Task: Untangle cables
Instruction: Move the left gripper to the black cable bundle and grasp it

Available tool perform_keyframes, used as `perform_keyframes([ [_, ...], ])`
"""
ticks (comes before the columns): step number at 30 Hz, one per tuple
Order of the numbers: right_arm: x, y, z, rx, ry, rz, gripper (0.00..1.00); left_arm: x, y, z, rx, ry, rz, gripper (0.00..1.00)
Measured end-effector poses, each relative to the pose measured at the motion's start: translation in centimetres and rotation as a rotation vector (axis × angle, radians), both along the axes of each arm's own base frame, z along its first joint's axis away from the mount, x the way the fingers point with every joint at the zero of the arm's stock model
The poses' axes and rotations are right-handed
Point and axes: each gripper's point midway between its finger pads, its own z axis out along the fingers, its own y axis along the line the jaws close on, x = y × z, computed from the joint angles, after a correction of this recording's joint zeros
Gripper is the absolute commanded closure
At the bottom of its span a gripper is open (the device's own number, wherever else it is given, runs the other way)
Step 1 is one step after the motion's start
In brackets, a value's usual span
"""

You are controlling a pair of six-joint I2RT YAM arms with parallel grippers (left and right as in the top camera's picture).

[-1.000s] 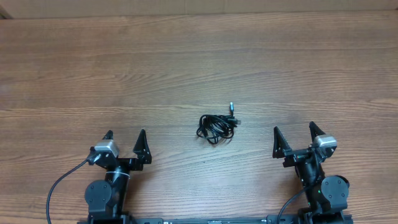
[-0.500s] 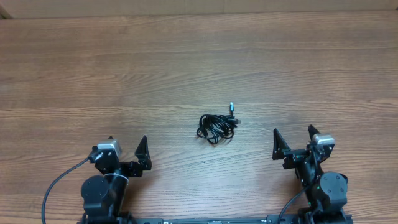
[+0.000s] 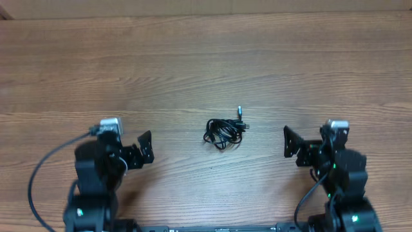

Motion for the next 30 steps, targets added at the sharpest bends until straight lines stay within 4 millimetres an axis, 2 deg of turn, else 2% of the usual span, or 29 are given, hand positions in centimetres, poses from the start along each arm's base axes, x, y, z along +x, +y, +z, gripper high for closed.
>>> perform_keyframes([
  [3, 1.4, 0.3, 1.3, -0.001, 0.077, 0.006, 0.00, 1.3, 0.0, 0.9, 0.000, 0.107, -0.008, 0.00],
  [5, 1.6, 0.4, 0.9, -0.009, 0.166, 0.006, 0.00, 1.2, -0.1, 0.8, -0.006, 0.202, -0.014, 0.00],
  [9, 2.9, 0.5, 1.1, -0.024, 0.315, 0.004, 0.00, 2.1, -0.3, 2.3, -0.020, 0.330, -0.022, 0.00],
  [13, 3.3, 0.6, 0.7, -0.043, 0.489, 0.004, 0.00, 2.2, -0.4, 3.5, -0.031, 0.417, -0.029, 0.00],
  [16, 4.3, 0.7, 1.4, -0.052, 0.559, 0.003, 0.00, 3.1, -0.4, 4.9, -0.031, 0.393, -0.029, 0.01],
  [19, 5.6, 0.8, 2.1, -0.050, 0.555, 0.004, 0.00, 3.8, -0.6, 5.7, -0.054, 0.360, -0.023, 0.00],
  [24, 6.5, 2.2, 2.7, 0.003, 0.526, 0.061, 0.00, 6.0, -1.4, 6.9, -0.196, 0.295, 0.052, 0.00],
  [27, 6.5, 3.3, 3.1, 0.045, 0.517, 0.108, 0.00, 7.7, -2.9, 7.5, -0.283, 0.261, 0.029, 0.01],
  [30, 6.7, 3.9, 3.4, 0.069, 0.505, 0.139, 0.00, 9.1, -5.4, 7.0, -0.341, 0.275, -0.034, 0.01],
])
